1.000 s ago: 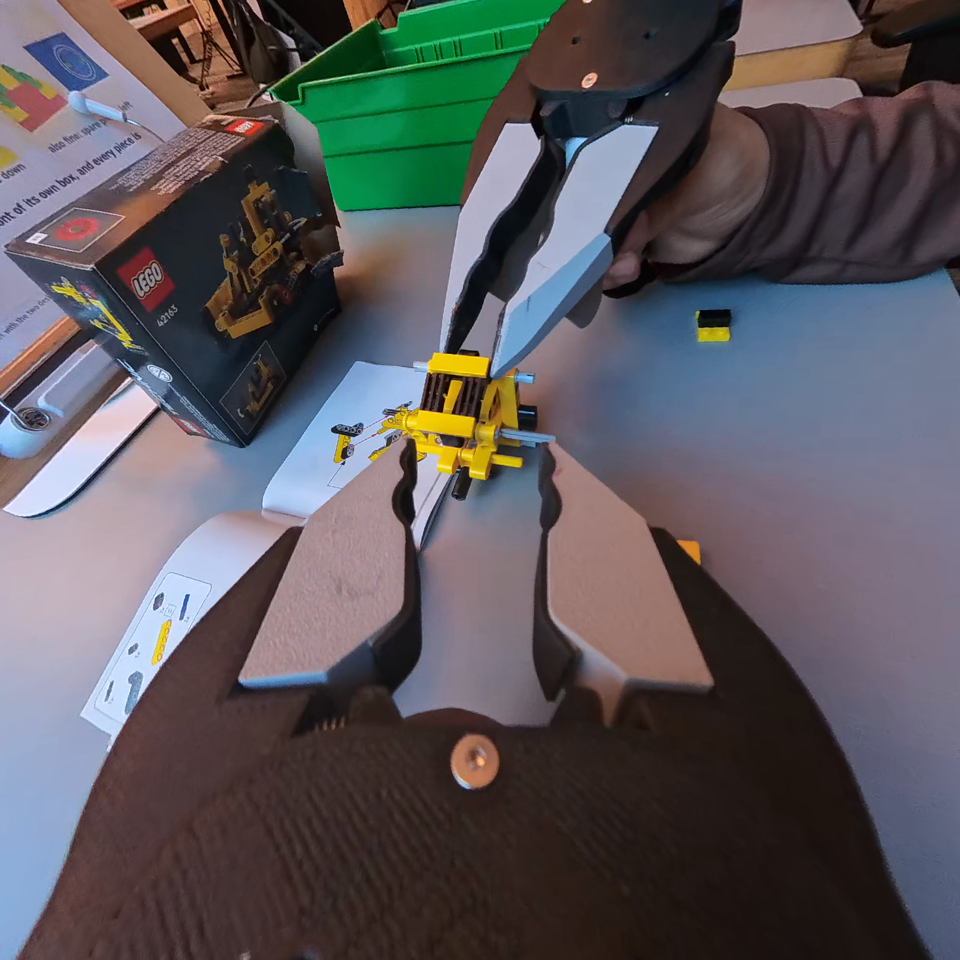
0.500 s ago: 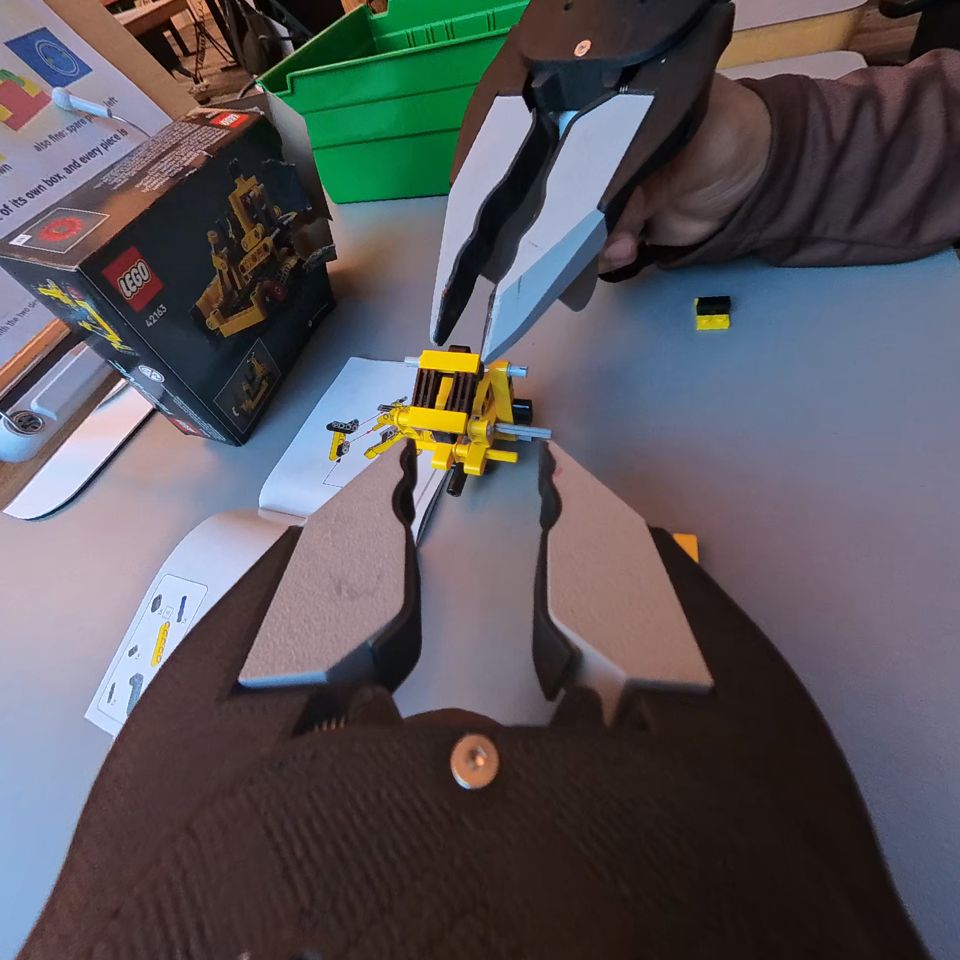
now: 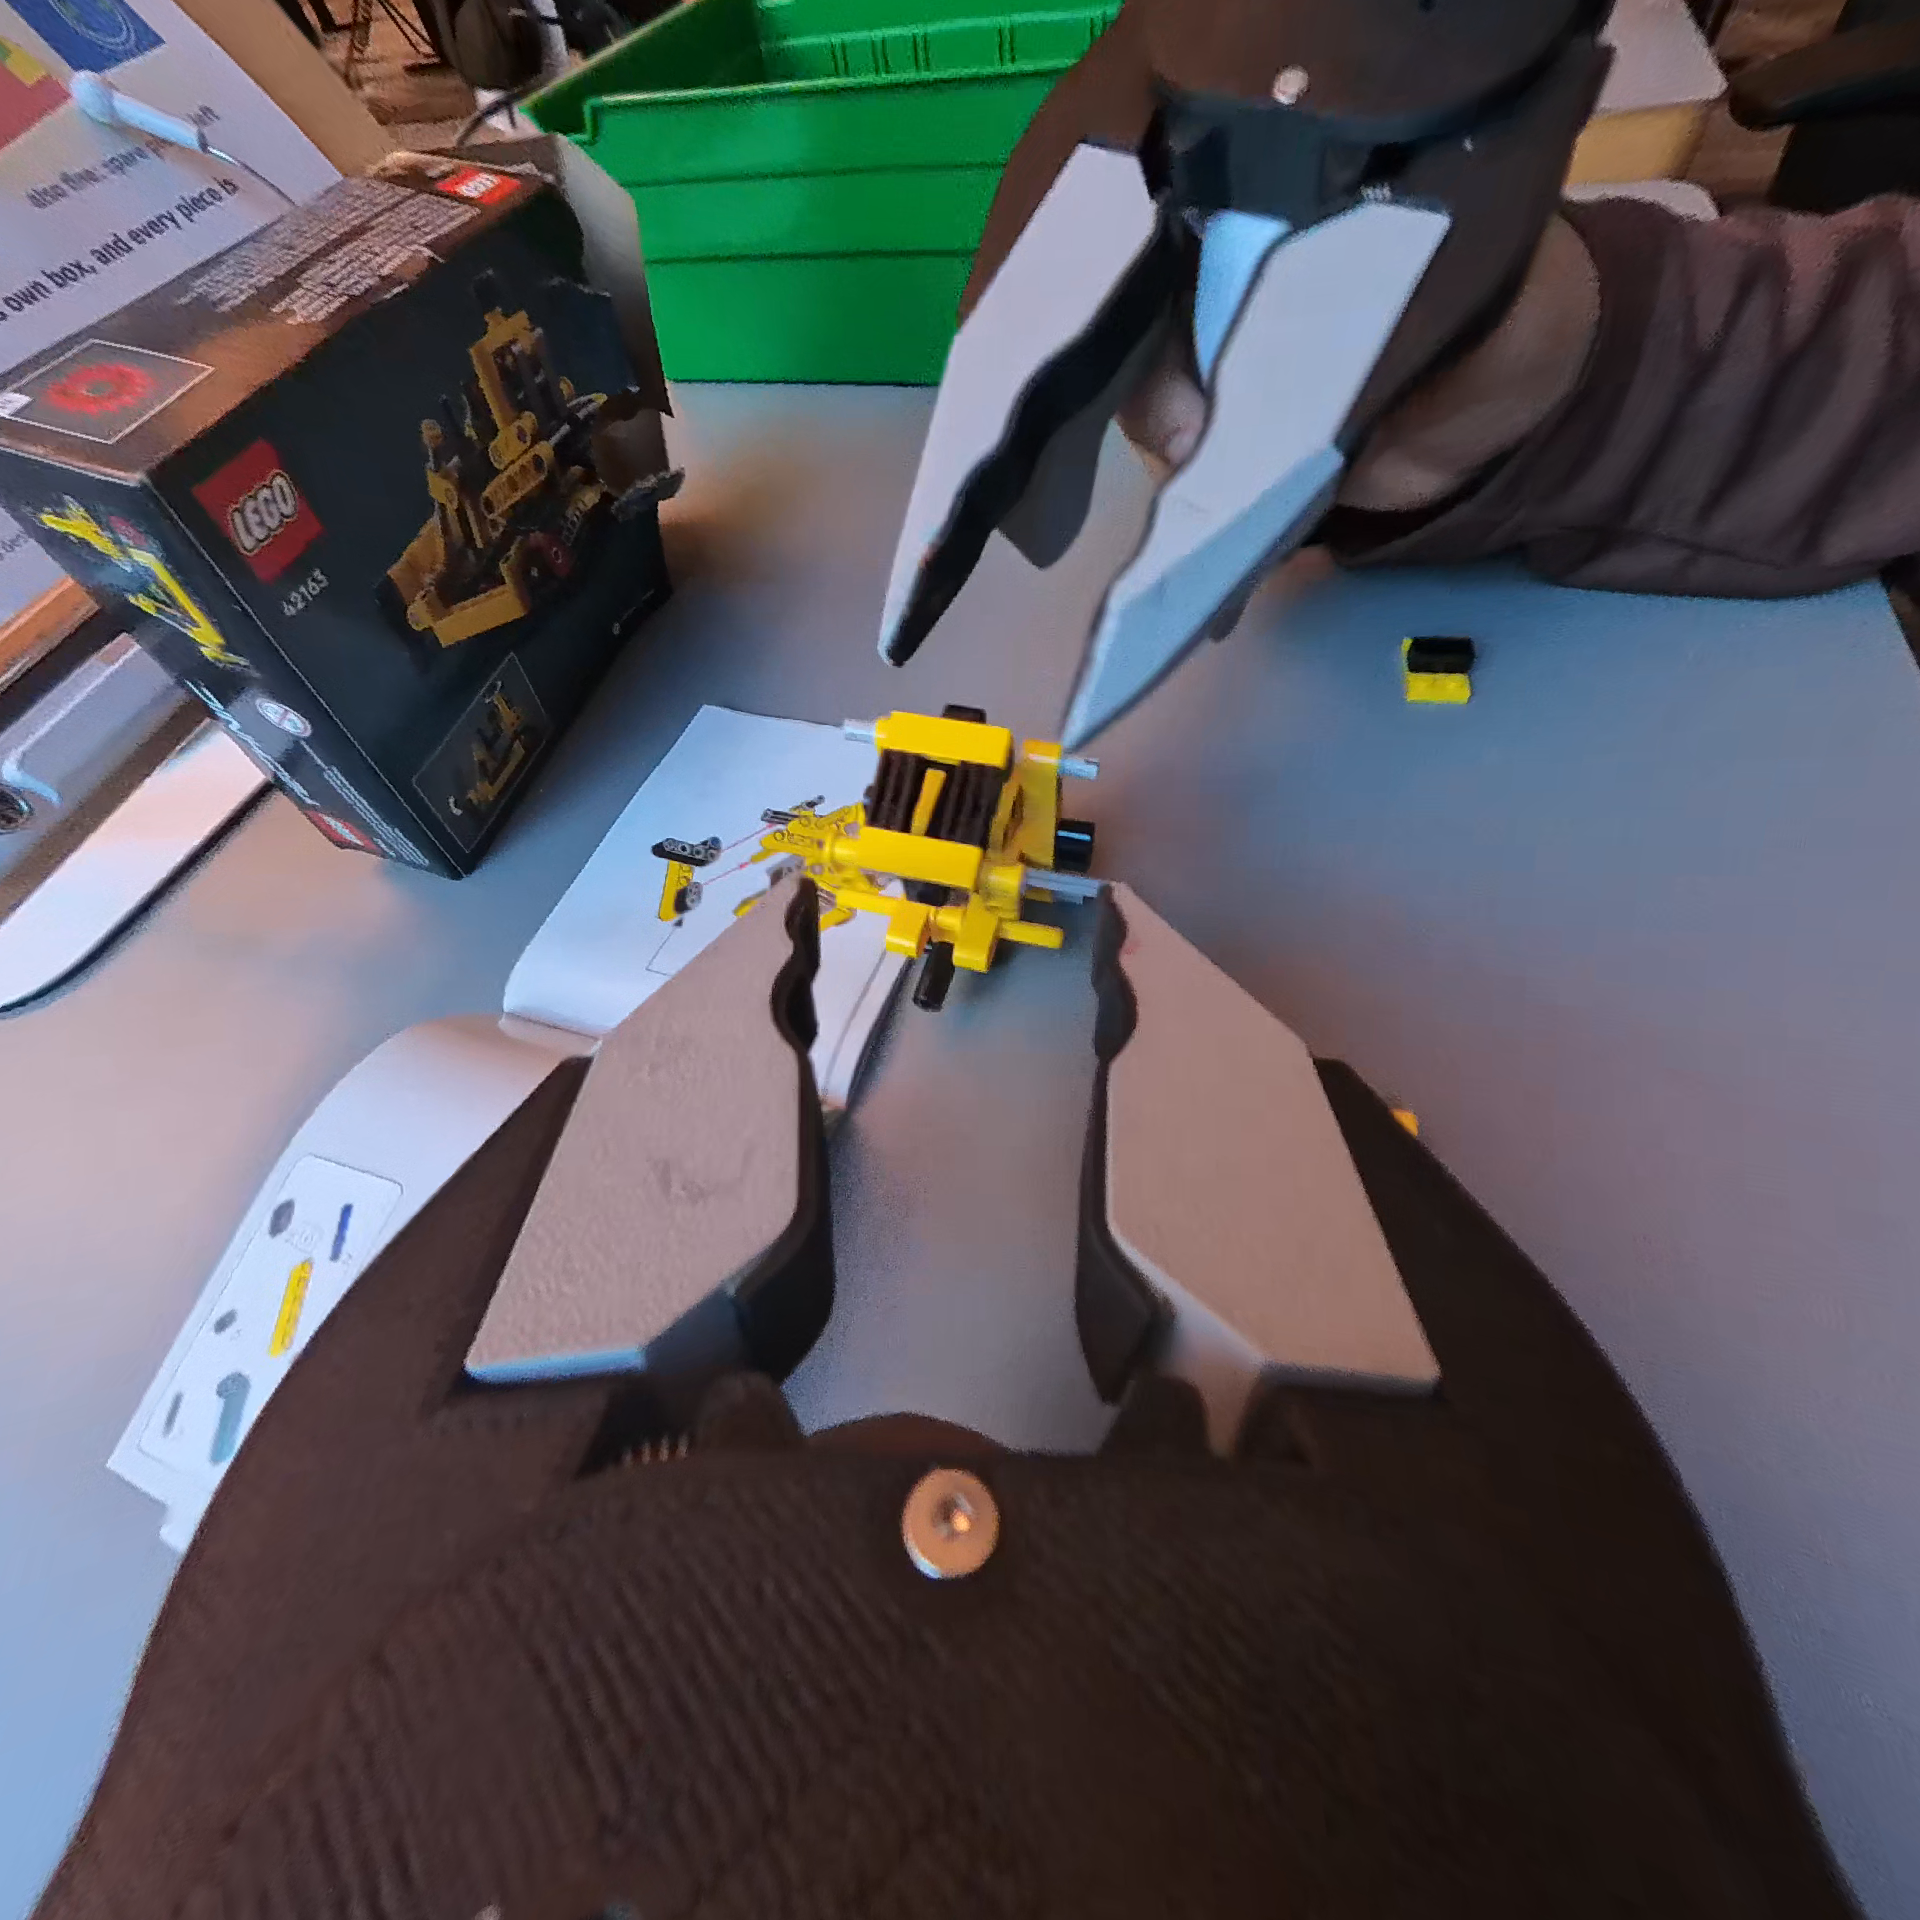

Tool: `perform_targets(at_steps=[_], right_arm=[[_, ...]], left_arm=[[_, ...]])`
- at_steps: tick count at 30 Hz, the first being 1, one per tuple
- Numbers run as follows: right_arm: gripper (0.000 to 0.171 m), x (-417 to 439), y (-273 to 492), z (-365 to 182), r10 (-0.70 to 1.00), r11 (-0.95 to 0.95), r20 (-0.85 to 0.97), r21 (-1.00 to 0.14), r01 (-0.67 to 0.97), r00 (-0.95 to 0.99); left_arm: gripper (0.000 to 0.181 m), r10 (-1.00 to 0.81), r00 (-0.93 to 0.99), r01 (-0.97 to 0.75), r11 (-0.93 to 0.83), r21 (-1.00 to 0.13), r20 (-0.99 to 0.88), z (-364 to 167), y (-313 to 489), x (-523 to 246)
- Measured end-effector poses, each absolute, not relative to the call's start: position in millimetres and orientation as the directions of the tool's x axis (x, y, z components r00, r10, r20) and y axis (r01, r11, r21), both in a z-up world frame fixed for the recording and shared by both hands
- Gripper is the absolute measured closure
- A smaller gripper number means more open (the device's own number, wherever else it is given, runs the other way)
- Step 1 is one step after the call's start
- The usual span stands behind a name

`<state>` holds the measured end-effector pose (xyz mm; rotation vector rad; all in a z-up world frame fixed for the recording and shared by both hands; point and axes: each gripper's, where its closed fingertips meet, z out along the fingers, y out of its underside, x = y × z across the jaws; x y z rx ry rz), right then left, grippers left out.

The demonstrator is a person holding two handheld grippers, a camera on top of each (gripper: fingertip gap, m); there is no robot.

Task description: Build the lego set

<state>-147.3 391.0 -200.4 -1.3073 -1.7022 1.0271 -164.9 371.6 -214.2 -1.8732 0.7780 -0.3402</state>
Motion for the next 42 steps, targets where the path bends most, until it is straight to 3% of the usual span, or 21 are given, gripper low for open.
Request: perform_targets(at_steps=[1,8,15,20,25,36,42], right_arm=[[0.135,-148,390,-201,0.974,0.172,0.100,-0.909,0.380,-0.204],[0.137,-155,391,-207,0.970,0.217,0.149,-0.890,0.402,-0.193],[0.150,-156,391,-207,0.964,0.254,0.198,-0.880,0.402,-0.176],[0.150,-155,395,-207,0.974,0.210,0.155,-0.889,0.407,-0.163],[0.151,-153,397,-209,0.977,0.198,0.145,-0.886,0.419,-0.154],[0.148,-146,401,-194,0.981,0.167,0.119,-0.917,0.362,-0.151],[0.139,-132,428,-172,0.996,0.072,0.054,-0.961,0.268,-0.074]], left_arm=[[0.130,-0.655,0.749,-0.350,-0.265,-0.899,-0.098,-213,375,-165],[0.142,-0.691,0.723,-0.291,-0.326,-0.899,0.016,-216,384,-162],[0.142,-0.699,0.705,-0.213,-0.372,-0.903,0.122,-217,383,-164],[0.144,-0.697,0.693,-0.156,-0.395,-0.905,0.184,-214,381,-169],[0.158,-0.690,0.687,-0.091,-0.393,-0.915,0.228,-207,381,-175],[0.136,-0.680,0.693,-0.073,-0.395,-0.916,0.239,-206,377,-177],[0.133,-0.637,0.766,-0.140,-0.292,-0.946,0.084,-201,378,-197]])
